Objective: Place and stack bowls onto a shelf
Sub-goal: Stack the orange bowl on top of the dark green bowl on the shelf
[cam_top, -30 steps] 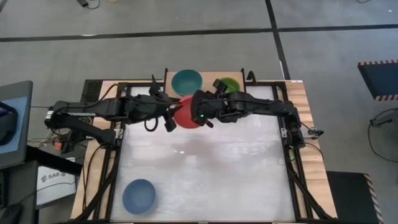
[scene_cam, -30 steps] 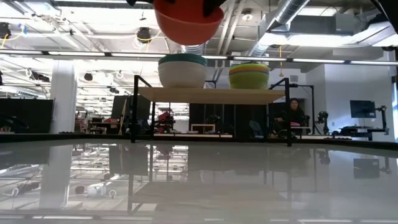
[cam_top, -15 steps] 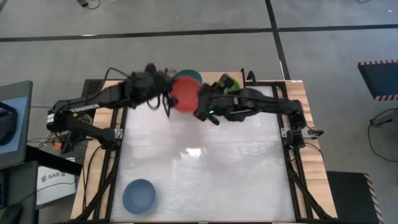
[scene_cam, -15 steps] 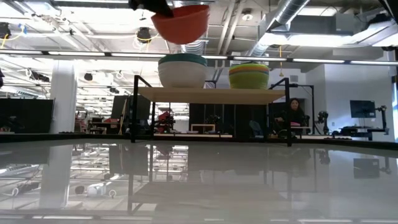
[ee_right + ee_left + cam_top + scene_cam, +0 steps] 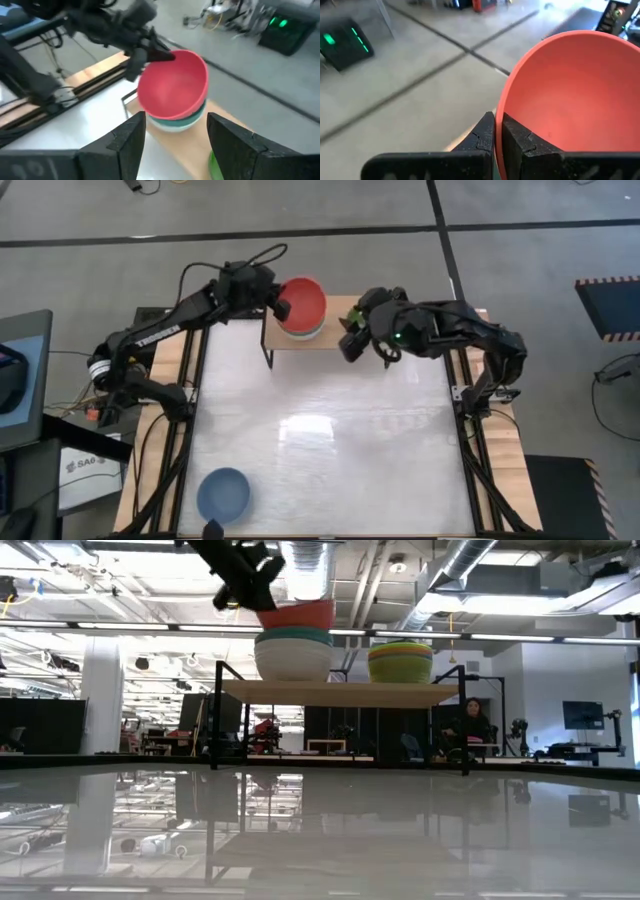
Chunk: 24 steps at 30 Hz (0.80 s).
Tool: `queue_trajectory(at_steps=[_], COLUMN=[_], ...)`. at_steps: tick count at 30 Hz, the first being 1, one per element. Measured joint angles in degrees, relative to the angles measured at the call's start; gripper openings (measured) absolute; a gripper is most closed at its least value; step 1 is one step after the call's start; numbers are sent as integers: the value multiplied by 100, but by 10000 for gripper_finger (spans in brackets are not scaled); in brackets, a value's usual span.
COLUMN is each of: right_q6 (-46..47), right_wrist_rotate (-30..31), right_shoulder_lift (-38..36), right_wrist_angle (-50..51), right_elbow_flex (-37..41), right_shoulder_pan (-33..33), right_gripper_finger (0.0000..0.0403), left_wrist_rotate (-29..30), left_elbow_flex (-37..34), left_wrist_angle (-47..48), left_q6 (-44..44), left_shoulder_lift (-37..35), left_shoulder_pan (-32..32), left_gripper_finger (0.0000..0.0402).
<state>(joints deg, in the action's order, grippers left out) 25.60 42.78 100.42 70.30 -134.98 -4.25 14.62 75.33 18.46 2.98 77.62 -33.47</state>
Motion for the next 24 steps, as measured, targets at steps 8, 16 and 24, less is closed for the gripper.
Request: queue_trajectory(at_steps=[8, 16, 24], right_q6=[712, 898, 1432], right_wrist_rotate=[-322, -416, -1123], right_shoulder_lift=[-48, 6, 28], right_wrist_angle=[578, 781, 1075], right_elbow_flex=[9, 133, 1282], right_shoulder_pan=[-242, -481, -295], right_gripper_finger=[232, 232, 232], left_wrist_rotate=[-1047, -1105, -1696], left_elbow_flex=[0, 0, 2], left_wrist_angle=[533, 637, 665], left_q6=[970, 1093, 1513], left_shoulder_lift=[352, 413, 335], left_shoulder_pan=[-505, -731, -800], left_gripper_finger=[0, 29, 140])
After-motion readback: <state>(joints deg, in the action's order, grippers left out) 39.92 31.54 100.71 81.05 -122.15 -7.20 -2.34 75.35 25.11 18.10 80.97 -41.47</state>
